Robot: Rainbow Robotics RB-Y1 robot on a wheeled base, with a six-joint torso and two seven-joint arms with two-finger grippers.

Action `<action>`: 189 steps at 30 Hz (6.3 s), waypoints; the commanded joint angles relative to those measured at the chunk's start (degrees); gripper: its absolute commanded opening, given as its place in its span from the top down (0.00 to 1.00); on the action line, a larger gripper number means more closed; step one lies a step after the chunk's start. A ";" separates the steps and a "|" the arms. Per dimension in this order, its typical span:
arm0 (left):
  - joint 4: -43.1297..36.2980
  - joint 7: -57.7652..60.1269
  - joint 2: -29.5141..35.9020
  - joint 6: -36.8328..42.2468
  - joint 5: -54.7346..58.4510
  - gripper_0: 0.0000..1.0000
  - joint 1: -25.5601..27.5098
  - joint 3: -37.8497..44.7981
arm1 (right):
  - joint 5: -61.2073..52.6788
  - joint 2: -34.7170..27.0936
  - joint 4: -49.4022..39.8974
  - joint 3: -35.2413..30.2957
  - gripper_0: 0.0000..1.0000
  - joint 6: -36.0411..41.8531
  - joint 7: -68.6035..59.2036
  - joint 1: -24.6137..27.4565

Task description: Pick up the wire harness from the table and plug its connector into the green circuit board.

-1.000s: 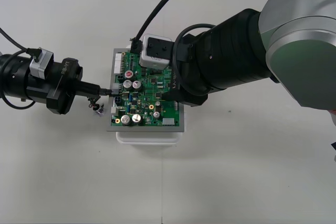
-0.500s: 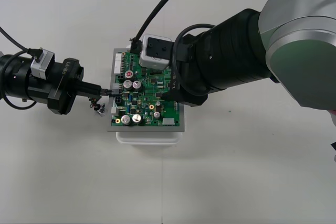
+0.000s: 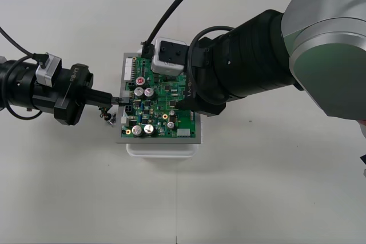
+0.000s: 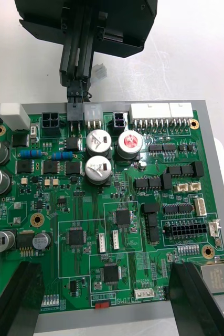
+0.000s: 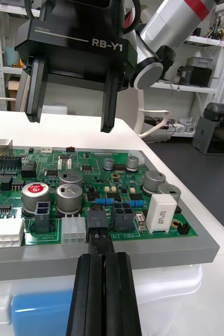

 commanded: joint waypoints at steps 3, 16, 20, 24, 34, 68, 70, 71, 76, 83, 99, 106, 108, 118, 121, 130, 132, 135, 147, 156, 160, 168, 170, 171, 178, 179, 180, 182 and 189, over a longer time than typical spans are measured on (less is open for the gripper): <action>-1.44 0.31 -1.19 -2.20 -0.09 1.00 -1.65 -0.32 | -0.08 1.30 -1.68 -0.91 0.31 0.06 1.82 0.05; -1.44 0.04 -1.89 -2.20 -0.44 1.00 -1.74 -0.41 | -0.26 1.39 -1.68 -0.91 0.31 0.06 1.82 0.05; -1.26 -0.13 -2.15 -2.20 -0.62 1.00 -1.83 -0.32 | -0.26 1.39 -1.68 -0.91 0.31 0.06 1.91 0.05; -1.26 -0.13 -2.24 -2.20 -0.71 1.00 -1.92 -0.41 | -0.35 1.39 -1.68 -0.91 0.31 0.06 1.82 0.05; -1.26 -0.13 -2.59 -2.20 -0.71 1.00 -2.01 -0.32 | -0.44 1.39 -1.68 -0.91 0.31 0.06 1.91 0.05; 0.76 0.31 -0.92 -2.20 -0.09 0.39 -2.01 -0.14 | -0.61 1.21 -1.68 -0.91 0.31 0.06 1.91 0.05; 0.76 0.39 -0.40 -2.20 0.00 0.33 -1.92 -0.14 | -0.61 1.30 -1.77 -0.91 0.31 0.06 1.91 0.05; 0.76 0.57 0.04 -2.20 0.00 0.25 -1.92 -0.06 | -0.61 1.30 -1.68 -0.91 0.31 0.06 1.82 0.05; 1.38 0.57 1.01 -2.20 0.00 0.11 -1.92 -0.14 | -0.79 1.30 -1.68 -0.91 0.31 0.06 1.82 0.05; 2.43 0.66 1.36 -2.20 0.17 0.10 -1.92 -0.14 | -0.79 1.30 -1.68 -0.91 0.31 0.06 1.82 0.05; 1.46 0.75 3.91 -2.20 -1.50 0.20 -1.92 -0.06 | -1.05 0.77 -1.77 -1.18 0.31 0.06 2.00 0.05; -2.14 1.71 7.51 -2.20 -3.43 0.20 -1.92 0.12 | -1.58 0.42 -1.68 -1.62 0.31 0.06 2.35 0.05; -3.46 2.33 8.39 -2.20 -4.57 0.20 -1.92 0.73 | -1.75 -0.02 -1.68 -1.79 0.31 0.06 2.44 0.05; -5.66 12.70 9.01 -2.20 -13.80 0.20 -1.92 8.21 | -4.13 -1.95 -1.68 -3.73 0.31 0.06 3.58 0.32; -7.06 15.34 9.10 -2.20 -16.70 0.19 -1.92 10.67 | -6.41 -3.09 -1.68 -5.40 0.31 0.06 3.93 1.11; -11.54 23.07 9.01 -2.20 -22.59 0.20 -1.83 15.24 | -12.04 -6.43 -1.68 -9.79 0.31 0.06 6.22 3.48; -12.60 24.92 8.83 -2.20 -24.00 0.20 -1.83 16.38 | -12.48 -6.70 -1.68 -10.67 0.31 0.06 6.83 4.01; -14.01 27.46 8.04 -2.20 -26.28 0.20 -1.83 17.79 | -13.27 -7.58 -1.68 -12.16 0.31 0.06 8.94 4.89; -20.95 32.21 4.18 -2.20 -35.60 0.20 2.39 29.30 | -16.52 -10.74 -1.68 -18.49 0.31 0.06 19.58 9.46; -29.12 33.62 4.18 -2.20 -37.18 0.20 10.74 34.66 | -19.07 -12.67 -1.68 -22.89 0.31 0.06 27.49 13.59; -33.52 33.70 4.09 -2.20 -39.47 0.20 14.43 37.56 | -19.24 -13.99 -1.51 -24.91 0.31 0.06 33.03 15.35; -38.17 34.06 2.77 -2.20 -41.49 0.20 18.91 41.87 | -20.74 -14.70 3.33 -28.60 0.31 0.06 42.87 17.02; -39.23 34.50 -0.66 -2.20 -44.65 0.20 19.09 45.47 | -21.09 -14.70 5.61 -29.39 0.31 0.06 45.95 17.10; -39.41 34.67 -1.45 -2.20 -45.53 0.20 19.09 46.35 | -21.18 -14.70 6.05 -29.48 0.31 0.06 46.65 17.19; -40.28 35.29 -6.72 -2.20 -49.31 0.20 19.35 48.63 | -21.62 -15.75 9.57 -30.88 0.31 0.06 53.59 17.19; -40.81 35.37 -7.43 -2.20 -50.01 0.20 19.44 48.72 | -21.62 -15.93 10.09 -31.06 0.31 0.06 54.56 17.19; -41.34 35.55 -8.22 -2.20 -51.07 0.20 19.35 48.90 | -21.71 -16.01 10.71 -31.24 0.31 0.06 55.53 17.45; -41.78 35.55 -9.45 -2.20 -52.30 0.20 19.35 49.51 | -21.88 -16.10 11.24 -31.68 0.30 0.06 56.93 17.89; -43.18 35.37 -12.61 -2.20 -55.81 0.20 19.44 51.45 | -22.23 -16.45 11.32 -33.43 0.31 0.06 59.83 20.62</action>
